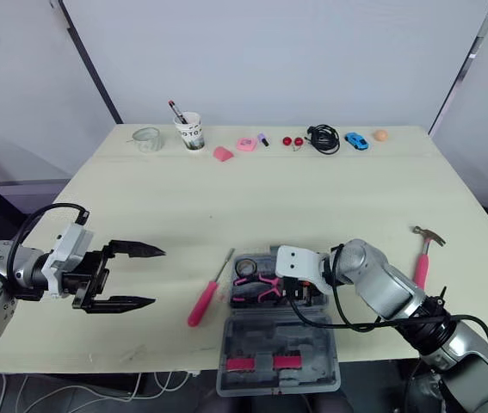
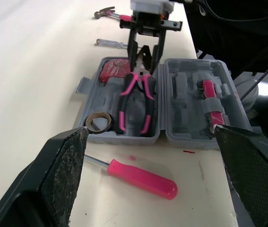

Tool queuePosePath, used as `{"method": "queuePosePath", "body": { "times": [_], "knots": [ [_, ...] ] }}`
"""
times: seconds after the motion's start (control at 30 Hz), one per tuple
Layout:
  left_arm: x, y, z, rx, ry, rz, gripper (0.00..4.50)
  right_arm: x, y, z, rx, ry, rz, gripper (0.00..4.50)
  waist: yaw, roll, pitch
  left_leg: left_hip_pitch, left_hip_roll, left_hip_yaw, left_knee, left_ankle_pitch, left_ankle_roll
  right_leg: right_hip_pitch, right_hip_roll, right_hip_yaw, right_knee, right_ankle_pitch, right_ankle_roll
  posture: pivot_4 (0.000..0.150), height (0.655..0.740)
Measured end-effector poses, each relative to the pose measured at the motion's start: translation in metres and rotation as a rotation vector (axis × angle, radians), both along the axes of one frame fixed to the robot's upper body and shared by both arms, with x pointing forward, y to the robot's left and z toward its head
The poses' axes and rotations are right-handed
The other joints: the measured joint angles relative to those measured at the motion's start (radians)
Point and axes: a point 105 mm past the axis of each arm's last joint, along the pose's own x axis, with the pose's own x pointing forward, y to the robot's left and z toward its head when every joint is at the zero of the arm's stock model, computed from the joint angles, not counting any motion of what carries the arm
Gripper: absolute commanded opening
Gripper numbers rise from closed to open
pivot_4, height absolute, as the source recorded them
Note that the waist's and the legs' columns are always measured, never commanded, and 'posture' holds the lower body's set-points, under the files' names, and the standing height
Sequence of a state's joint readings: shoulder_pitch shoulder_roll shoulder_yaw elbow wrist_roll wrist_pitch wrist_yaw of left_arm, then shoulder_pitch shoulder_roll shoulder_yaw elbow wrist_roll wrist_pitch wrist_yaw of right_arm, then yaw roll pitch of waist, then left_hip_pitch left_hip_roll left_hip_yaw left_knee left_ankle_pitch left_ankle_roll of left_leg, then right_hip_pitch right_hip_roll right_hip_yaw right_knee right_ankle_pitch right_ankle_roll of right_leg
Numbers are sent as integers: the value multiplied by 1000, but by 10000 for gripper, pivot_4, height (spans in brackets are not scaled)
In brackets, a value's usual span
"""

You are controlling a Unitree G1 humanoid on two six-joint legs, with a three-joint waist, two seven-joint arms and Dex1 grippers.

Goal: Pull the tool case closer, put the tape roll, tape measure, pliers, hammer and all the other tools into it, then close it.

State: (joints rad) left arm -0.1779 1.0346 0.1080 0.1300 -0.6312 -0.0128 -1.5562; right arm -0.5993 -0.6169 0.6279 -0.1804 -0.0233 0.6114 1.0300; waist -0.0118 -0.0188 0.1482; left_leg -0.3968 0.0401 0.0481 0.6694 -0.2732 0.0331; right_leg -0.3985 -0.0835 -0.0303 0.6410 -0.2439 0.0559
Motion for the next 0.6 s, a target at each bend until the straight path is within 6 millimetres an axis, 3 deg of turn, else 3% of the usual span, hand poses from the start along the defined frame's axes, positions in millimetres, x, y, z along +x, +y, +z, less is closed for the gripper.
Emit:
{"method": "queuePosePath", "body": {
  "times": [0.53,0.6],
  "knots": [
    [2,-5,1,-17,-16,-15,45000,6,2,-5,-12,-7,18,9727,-2,-1,-1,0,0,0,0,0,0,0,1,0,0,0,0,1500,7400],
    [2,-5,1,-17,-16,-15,45000,7,1,-6,-10,-6,19,19939,-2,-1,-1,0,0,1,0,0,0,0,1,0,0,0,0,1500,7400]
  ]
}}
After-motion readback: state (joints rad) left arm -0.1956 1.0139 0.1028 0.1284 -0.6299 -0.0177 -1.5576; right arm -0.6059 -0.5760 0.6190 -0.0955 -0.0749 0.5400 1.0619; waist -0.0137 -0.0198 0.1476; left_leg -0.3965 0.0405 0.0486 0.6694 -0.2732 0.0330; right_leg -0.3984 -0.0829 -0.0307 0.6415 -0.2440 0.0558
